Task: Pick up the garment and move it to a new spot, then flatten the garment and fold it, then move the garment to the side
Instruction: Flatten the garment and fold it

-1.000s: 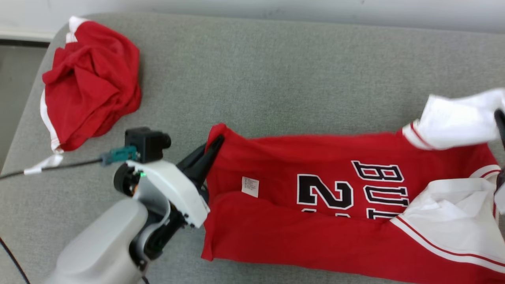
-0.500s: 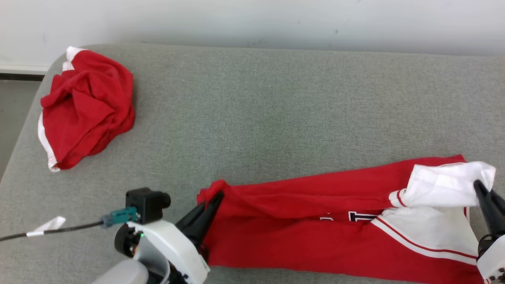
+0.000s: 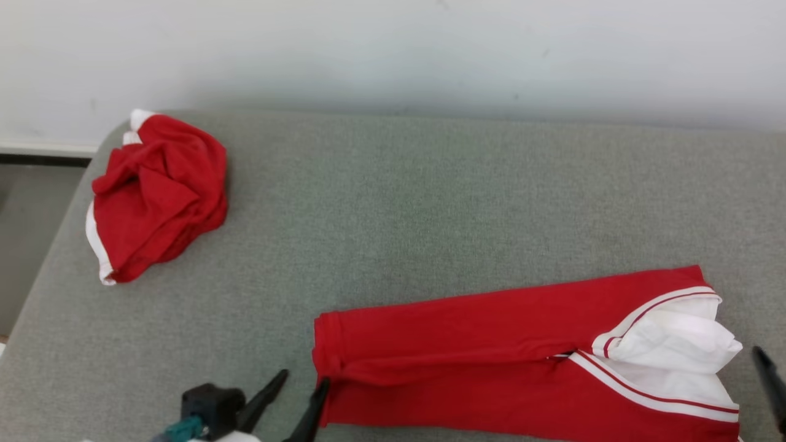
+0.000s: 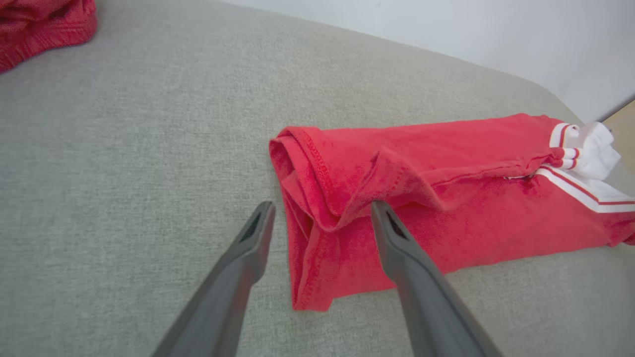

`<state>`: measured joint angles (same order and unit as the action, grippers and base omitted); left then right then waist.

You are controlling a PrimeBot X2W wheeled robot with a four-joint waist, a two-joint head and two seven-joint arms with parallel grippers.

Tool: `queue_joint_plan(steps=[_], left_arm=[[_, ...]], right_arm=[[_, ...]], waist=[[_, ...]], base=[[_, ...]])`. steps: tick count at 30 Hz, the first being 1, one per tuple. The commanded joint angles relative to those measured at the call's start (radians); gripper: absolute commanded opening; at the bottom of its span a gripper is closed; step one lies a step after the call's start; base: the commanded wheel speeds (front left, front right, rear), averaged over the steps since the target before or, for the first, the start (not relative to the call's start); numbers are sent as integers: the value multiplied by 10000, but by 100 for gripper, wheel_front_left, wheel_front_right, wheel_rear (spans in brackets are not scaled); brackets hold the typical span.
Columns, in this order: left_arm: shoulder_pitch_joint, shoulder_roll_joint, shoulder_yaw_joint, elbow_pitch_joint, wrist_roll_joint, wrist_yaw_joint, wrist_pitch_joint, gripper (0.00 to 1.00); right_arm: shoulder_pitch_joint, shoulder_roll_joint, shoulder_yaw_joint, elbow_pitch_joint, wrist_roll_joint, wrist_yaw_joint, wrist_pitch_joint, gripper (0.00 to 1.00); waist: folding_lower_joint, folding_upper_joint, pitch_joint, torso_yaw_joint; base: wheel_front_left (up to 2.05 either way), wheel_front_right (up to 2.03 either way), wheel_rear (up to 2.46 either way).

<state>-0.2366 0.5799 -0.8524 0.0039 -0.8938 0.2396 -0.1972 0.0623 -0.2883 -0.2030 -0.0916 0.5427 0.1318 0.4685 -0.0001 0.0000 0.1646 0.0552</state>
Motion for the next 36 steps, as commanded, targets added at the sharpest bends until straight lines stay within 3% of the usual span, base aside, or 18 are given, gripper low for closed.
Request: queue_joint_plan(steps=[1,8,13,20,30,36], left_arm=[[189,63,99,56,343,263,-231,100],[1060,-534,1120,-239,2209,1541,-675,100],[1888,-1164,2244,-574,3665,1682,-670,100],[2659,-2072,3675,-521,4943,1108,-668,100],[2930,-3002,4797,-276,6053,69,-669,100],[3052,-3529,5391,-187,6578,-497,-670,100]], right_arm=[[116,-35,-185,-126,56,-21,51,100],[104,252,-999,-466,-41,-21,496,100],[-266,686,-956,-116,-254,-21,737,100],[-927,1120,-774,1086,-911,-21,862,100],[-1694,1303,-986,2915,-1615,-21,990,100],[-1951,1391,-853,3942,-1447,-21,1149,100]], waist=[[1,0,-274,38],[1,0,-821,194],[1,0,-835,270],[1,0,-549,503],[1,0,-188,995],[1,0,-46,1198]], base=[[0,0,0],[0,0,0],[0,0,0],[0,0,0],[0,0,0],[0,0,0]])
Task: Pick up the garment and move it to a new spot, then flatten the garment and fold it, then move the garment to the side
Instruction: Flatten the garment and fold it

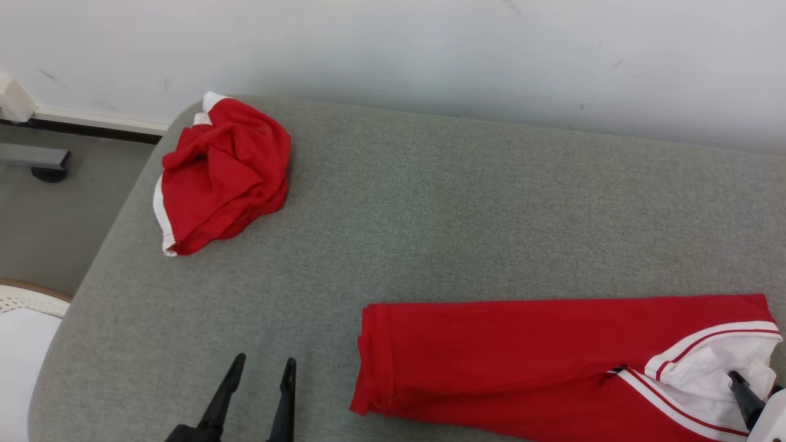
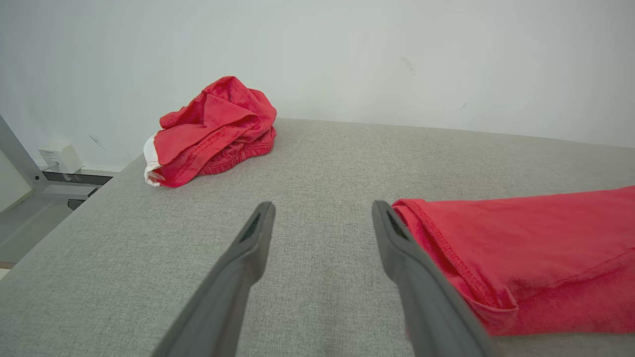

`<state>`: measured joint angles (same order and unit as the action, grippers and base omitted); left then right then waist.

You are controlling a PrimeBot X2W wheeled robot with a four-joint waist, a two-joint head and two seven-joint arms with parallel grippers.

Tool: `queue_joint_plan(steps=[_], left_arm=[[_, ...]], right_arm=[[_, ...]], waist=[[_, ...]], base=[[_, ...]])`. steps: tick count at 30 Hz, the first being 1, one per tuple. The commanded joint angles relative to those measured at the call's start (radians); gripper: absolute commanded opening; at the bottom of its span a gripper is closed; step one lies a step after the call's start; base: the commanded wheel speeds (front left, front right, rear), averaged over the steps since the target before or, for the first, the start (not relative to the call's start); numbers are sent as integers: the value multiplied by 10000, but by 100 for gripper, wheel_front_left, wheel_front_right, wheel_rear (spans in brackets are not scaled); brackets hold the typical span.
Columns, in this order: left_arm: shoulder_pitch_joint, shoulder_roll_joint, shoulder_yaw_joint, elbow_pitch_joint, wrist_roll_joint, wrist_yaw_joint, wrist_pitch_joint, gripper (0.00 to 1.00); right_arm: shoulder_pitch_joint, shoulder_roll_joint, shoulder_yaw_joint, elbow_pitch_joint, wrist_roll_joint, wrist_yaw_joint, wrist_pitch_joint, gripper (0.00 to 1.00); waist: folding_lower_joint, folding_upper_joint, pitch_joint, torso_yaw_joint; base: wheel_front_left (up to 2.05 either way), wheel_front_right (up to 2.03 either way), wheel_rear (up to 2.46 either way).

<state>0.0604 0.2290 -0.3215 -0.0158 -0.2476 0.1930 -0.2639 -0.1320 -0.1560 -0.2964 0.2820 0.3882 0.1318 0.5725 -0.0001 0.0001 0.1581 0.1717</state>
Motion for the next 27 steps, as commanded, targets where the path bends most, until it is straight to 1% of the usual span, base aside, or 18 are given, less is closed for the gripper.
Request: queue_joint_plan(steps=[1,5,6,7,8,9,12,17,22,27], left_arm=[[94,-113,172,26,202,-109,-3,100],[172,-436,491,72,440,-437,-3,100],[184,-497,571,85,517,-510,-3,100],[193,-563,639,87,580,-597,-3,100],[222,-629,721,101,640,-672,-3,100],[262,-692,797,126,693,-714,-3,100],[317,-833,1018,202,866,-908,-3,100],[433,-1055,1323,302,1067,-1200,-3,100],[509,-1232,1605,388,1215,-1406,-3,100],[563,-1385,1780,458,1323,-1635,-3,100]], right_arm=[[-24,103,142,373,188,-20,202,100],[-97,271,594,757,687,29,563,100],[-107,273,669,792,839,34,566,78],[-109,255,772,827,939,40,595,38],[-115,225,952,818,1094,42,650,24],[-103,175,1078,768,1255,45,605,0],[-39,-270,1197,639,1622,20,339,0],[-225,-804,681,698,2058,-24,-201,0],[-527,-1269,66,747,2328,-23,-404,0],[-710,-1854,-929,854,2198,-23,-335,0]], waist=[[1,-1,25,57],[1,-1,26,128],[1,-1,21,135],[1,-1,13,137],[1,-1,6,134],[1,-1,2,125],[1,-1,-30,83],[1,-1,-115,-60],[1,-1,-221,-287],[1,-1,-323,-485]], base=[[0,0,0],[0,0,0],[0,0,0],[0,0,0],[0,0,0],[0,0,0],[0,0,0],[0,0,0],[0,0,0],[0,0,0]])
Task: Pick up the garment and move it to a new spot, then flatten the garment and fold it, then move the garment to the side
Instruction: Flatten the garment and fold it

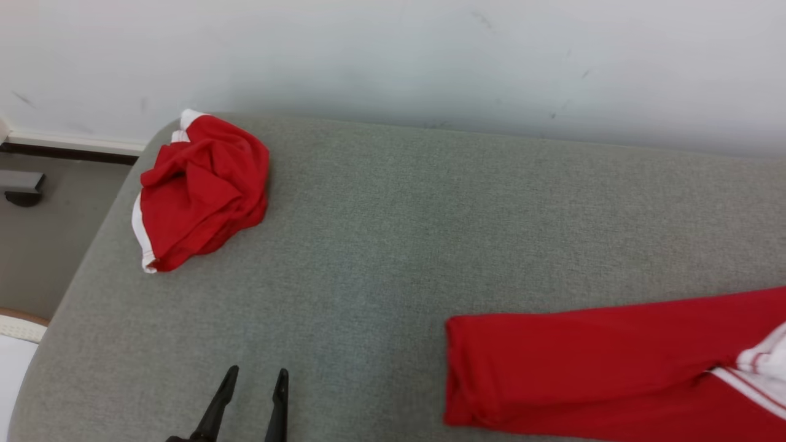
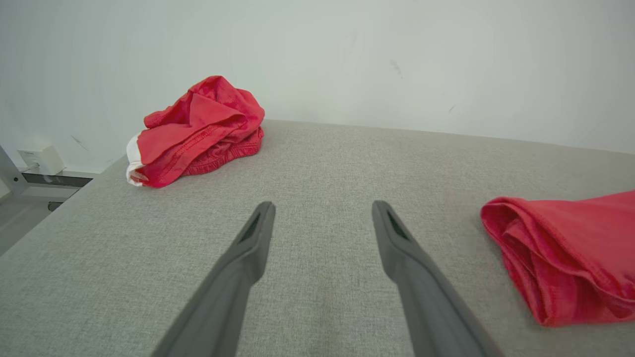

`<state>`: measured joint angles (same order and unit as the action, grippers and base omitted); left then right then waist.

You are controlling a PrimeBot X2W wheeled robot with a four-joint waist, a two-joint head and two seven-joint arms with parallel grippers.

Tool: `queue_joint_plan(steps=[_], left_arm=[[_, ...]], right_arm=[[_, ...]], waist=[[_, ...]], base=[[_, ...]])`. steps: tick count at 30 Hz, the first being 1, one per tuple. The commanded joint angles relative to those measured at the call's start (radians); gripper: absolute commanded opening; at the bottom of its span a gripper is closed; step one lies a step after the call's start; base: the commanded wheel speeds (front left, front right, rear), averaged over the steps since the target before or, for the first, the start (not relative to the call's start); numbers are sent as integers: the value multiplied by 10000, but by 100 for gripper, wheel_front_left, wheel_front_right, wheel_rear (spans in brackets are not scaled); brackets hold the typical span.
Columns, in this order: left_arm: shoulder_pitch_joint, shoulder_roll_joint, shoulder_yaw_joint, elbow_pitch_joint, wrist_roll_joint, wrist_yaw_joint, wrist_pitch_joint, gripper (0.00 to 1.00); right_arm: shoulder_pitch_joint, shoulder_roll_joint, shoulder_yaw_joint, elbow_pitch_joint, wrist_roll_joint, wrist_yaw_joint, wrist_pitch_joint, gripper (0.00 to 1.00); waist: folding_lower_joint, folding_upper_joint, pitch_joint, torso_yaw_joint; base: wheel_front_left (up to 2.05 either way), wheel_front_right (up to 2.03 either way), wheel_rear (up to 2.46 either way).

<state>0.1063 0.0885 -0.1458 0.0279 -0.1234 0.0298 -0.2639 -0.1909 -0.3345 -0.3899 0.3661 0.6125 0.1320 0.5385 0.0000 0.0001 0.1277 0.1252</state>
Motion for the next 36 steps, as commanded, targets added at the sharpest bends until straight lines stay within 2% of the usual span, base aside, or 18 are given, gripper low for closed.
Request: queue_joint_plan(steps=[1,7,12,19,24,29,36], left_arm=[[116,-2,49,23,110,-45,-3,100],[188,-145,252,57,210,-201,-3,100],[258,-248,301,100,233,-269,-3,100],[275,-321,360,181,218,-333,-3,100],[221,-342,418,211,290,-402,-3,100],[270,-351,469,230,371,-439,-3,100],[275,-360,419,233,368,-450,-3,100]], right_arm=[[-138,-242,-227,-2,-83,-25,8,0],[33,-1012,-1129,-644,-238,-23,595,0],[288,-1131,-1234,-1879,-21,-23,1491,0],[798,-206,-128,-4155,102,-23,2479,0],[1267,416,1114,-5096,92,-23,2870,0],[1592,1158,2185,-5265,-285,-23,2513,0],[1653,2283,3494,-4539,-780,-23,1471,0]], waist=[[0,-1,-35,-50],[0,-1,-171,-214],[0,-1,-247,-355],[0,-1,-266,-505],[0,-1,-294,-485],[0,-1,-381,-416],[0,-1,-390,-300]], base=[[0,0,0],[0,0,0],[0,0,0],[0,0,0],[0,0,0],[0,0,0],[0,0,0]])
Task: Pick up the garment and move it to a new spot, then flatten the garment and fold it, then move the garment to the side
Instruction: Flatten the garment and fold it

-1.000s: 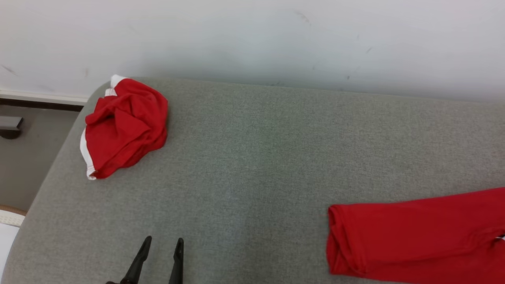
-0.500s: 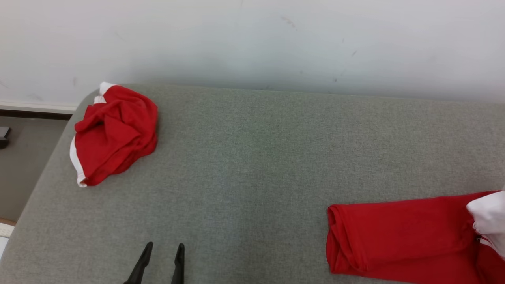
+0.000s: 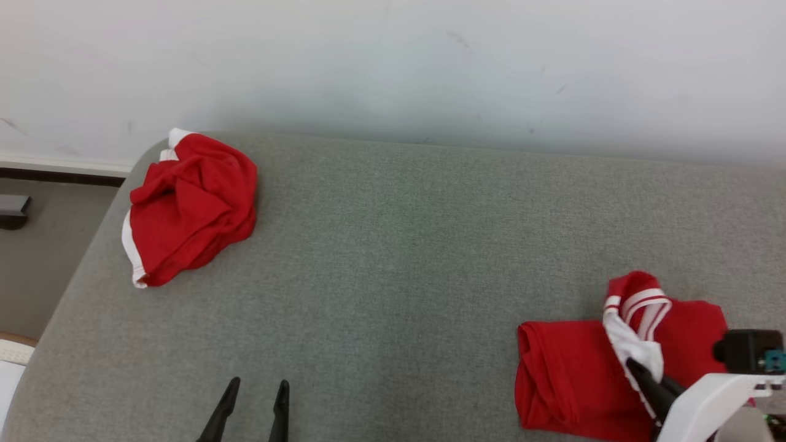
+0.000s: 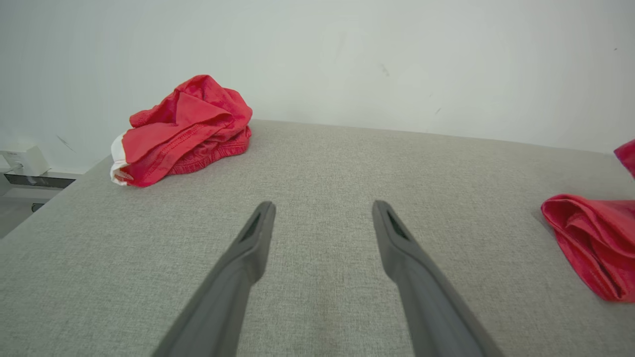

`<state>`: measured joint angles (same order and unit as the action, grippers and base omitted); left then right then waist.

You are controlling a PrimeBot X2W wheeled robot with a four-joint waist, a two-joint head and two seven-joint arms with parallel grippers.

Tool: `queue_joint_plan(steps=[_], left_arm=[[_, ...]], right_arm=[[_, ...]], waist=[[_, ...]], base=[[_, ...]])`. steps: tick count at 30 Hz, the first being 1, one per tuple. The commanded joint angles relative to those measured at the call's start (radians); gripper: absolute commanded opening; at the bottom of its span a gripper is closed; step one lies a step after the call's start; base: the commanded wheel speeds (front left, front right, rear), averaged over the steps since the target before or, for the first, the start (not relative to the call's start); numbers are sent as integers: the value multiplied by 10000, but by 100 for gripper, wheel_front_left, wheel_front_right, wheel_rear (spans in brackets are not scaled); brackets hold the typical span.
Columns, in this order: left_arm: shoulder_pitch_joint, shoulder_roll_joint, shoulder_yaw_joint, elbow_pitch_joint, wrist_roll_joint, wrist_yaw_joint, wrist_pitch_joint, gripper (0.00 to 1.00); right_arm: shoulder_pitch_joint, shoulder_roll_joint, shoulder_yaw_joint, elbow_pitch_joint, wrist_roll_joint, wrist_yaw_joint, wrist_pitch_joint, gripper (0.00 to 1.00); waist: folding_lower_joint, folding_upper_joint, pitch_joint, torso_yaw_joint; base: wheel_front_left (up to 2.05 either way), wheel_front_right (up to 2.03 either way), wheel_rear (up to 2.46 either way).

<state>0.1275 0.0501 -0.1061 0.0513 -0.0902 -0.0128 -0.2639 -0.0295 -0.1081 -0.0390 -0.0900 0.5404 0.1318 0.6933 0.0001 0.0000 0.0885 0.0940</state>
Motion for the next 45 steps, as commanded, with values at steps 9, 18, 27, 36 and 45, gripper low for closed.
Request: queue_joint_plan(steps=[9,18,27,36,45], left_arm=[[84,18,-46,114,-38,13,-3,100],[10,18,-202,200,-131,114,-3,100],[-2,17,-183,238,-107,105,-3,100],[10,18,-250,270,-95,150,-3,100],[11,18,-72,270,23,113,-3,100]], right_arm=[[-302,478,1073,1111,-101,-20,-1158,0],[-741,568,1487,1760,-48,-20,-1740,0],[-967,580,2109,2010,1351,-20,-2386,100],[-1074,566,2792,1358,2258,-20,-3068,100],[-548,-448,2292,327,-151,-20,-5039,100]], waist=[[-1,0,80,180],[-1,0,99,237],[-1,0,112,249],[-1,0,31,57],[-1,0,-215,-137]], base=[[0,0,0],[0,0,0],[0,0,0],[0,0,0],[0,0,0]])
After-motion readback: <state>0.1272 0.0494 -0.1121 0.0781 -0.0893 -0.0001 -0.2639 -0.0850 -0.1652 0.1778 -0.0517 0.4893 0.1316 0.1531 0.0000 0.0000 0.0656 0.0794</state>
